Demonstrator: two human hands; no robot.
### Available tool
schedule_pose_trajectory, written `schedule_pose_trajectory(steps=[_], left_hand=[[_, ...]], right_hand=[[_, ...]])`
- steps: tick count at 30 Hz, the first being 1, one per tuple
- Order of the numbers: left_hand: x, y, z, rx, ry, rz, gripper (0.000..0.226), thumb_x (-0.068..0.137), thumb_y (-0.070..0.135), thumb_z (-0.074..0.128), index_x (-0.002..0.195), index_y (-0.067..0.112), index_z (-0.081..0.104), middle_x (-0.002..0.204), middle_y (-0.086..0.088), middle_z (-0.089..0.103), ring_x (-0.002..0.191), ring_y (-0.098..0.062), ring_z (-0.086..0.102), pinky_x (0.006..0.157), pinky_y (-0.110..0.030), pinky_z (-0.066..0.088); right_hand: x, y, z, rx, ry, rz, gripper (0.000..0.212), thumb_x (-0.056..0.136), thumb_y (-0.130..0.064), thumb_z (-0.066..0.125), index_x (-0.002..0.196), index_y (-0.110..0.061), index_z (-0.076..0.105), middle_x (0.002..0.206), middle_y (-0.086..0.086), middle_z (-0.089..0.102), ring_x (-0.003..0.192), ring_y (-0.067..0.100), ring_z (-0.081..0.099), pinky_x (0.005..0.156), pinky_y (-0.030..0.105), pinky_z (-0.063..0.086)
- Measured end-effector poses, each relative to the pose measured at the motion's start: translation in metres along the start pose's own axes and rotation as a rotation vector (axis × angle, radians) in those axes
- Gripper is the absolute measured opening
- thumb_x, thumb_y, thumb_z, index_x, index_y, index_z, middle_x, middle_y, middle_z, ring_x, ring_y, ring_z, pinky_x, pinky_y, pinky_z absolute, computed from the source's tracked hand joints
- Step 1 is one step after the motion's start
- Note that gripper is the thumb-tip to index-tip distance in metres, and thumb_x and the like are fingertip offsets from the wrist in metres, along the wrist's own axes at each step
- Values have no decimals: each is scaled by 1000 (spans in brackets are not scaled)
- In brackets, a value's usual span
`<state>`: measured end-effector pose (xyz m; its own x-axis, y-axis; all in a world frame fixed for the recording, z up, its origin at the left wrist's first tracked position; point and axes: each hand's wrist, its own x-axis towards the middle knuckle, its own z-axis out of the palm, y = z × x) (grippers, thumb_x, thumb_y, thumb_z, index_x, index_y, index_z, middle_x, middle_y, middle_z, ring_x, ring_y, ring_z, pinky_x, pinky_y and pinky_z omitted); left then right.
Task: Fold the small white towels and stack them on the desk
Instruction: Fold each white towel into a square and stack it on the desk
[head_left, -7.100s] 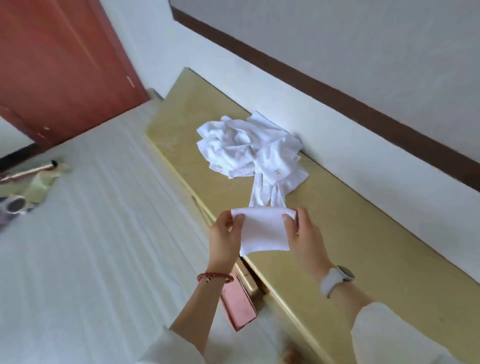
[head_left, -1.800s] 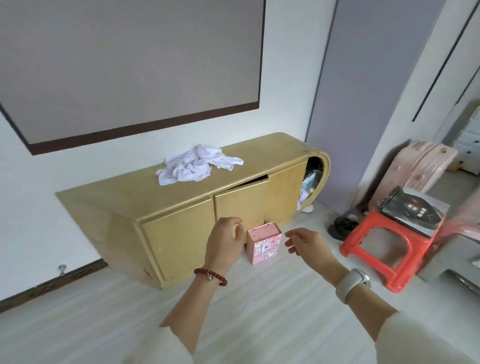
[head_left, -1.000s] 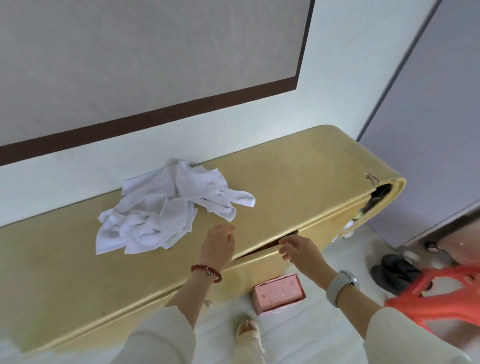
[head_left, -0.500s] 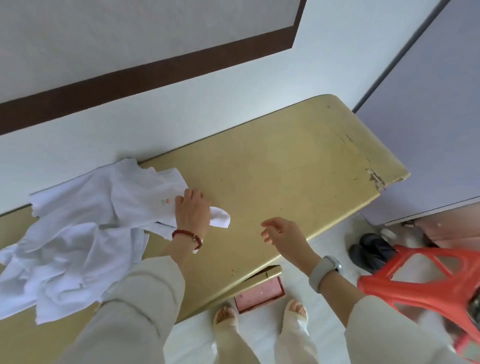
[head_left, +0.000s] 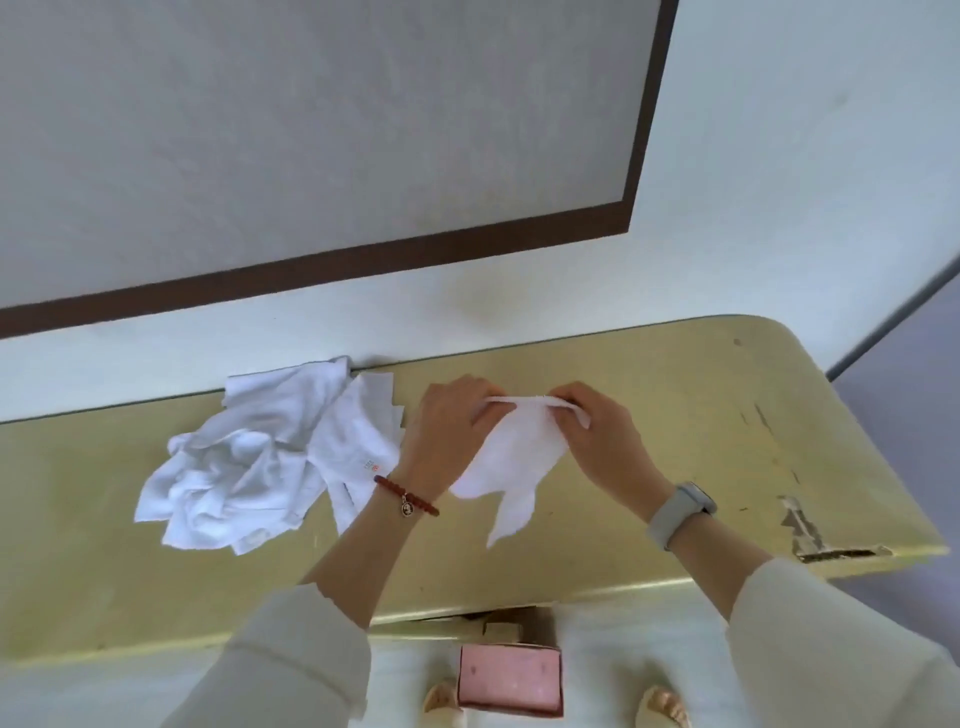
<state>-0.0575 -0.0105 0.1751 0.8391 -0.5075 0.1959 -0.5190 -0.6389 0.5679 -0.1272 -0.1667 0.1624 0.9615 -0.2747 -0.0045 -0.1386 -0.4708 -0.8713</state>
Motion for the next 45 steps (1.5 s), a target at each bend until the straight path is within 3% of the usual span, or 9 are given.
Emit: schedule_pose_trajectory(steps=[3, 6, 11, 17, 22, 29, 35, 42, 45], left_hand=[[5, 43, 5, -59, -3, -87, 15, 86, 26, 62, 84, 12, 67, 77, 0, 67, 71, -17, 59, 68, -25, 42], [11, 76, 15, -103, -41, -173, 12, 86, 28, 62, 78, 18, 64, 65, 9, 58, 60, -7, 50, 56, -15, 36], [43, 95, 27, -10, 9, -192, 15, 89, 26, 56, 84, 15, 64, 74, 7, 61, 71, -13, 53, 58, -17, 33], [75, 109, 21, 56, 316, -193, 18, 90, 19, 55, 97, 9, 68, 96, -4, 69, 90, -23, 60, 80, -26, 39], [50, 88, 33, 74, 319, -130, 12, 85, 12, 63, 94, 11, 72, 93, -2, 71, 90, -23, 61, 80, -25, 38], [-33, 27, 116, 43, -99, -261, 13, 82, 12, 67, 92, 16, 73, 95, 1, 70, 102, -21, 57, 90, -33, 42], [-80, 2, 165, -47, -563, -500, 20, 89, 17, 55, 104, 12, 68, 106, 1, 65, 106, -15, 51, 85, -19, 33], [-48, -3, 169, -363, -338, -702, 15, 87, 21, 60, 86, 6, 64, 67, 0, 50, 60, -13, 42, 54, -21, 32], [-20, -9, 175, -486, -186, -744, 19, 90, 20, 54, 79, 6, 57, 70, -7, 39, 62, -15, 31, 53, -27, 23]], right_hand=[[7, -2, -68, -48, 24, -80, 22, 90, -5, 47, 100, -6, 67, 90, -1, 64, 84, 14, 57, 71, 16, 40], [17, 1, -127, -69, 92, -114, 23, 89, -3, 49, 98, -8, 69, 93, -4, 64, 87, 10, 55, 75, 6, 37], [44, 20, -189, -160, 164, -101, 28, 92, -2, 41, 106, -6, 65, 107, 7, 66, 92, 22, 58, 91, 32, 42], [71, 17, -222, -111, 281, -148, 24, 91, -3, 42, 102, -8, 63, 90, -2, 62, 83, 19, 57, 65, 4, 38], [47, 40, -214, -95, 307, -197, 17, 91, -2, 48, 100, -4, 61, 89, -2, 60, 77, 14, 55, 69, 6, 41], [-24, 162, -156, -313, 9, 41, 12, 90, -3, 52, 96, -4, 63, 86, 8, 65, 73, 14, 56, 72, 28, 43], [-73, 221, -116, -404, -223, 385, 20, 94, -11, 47, 106, -6, 62, 94, 14, 67, 89, 31, 61, 81, 31, 41], [-48, 210, -114, -287, -14, 359, 18, 91, -4, 48, 98, 0, 64, 82, 6, 62, 77, 19, 53, 68, 13, 36], [-21, 208, -114, -233, 75, 321, 15, 91, -6, 48, 92, 0, 62, 79, 2, 58, 77, 16, 51, 57, 12, 33]])
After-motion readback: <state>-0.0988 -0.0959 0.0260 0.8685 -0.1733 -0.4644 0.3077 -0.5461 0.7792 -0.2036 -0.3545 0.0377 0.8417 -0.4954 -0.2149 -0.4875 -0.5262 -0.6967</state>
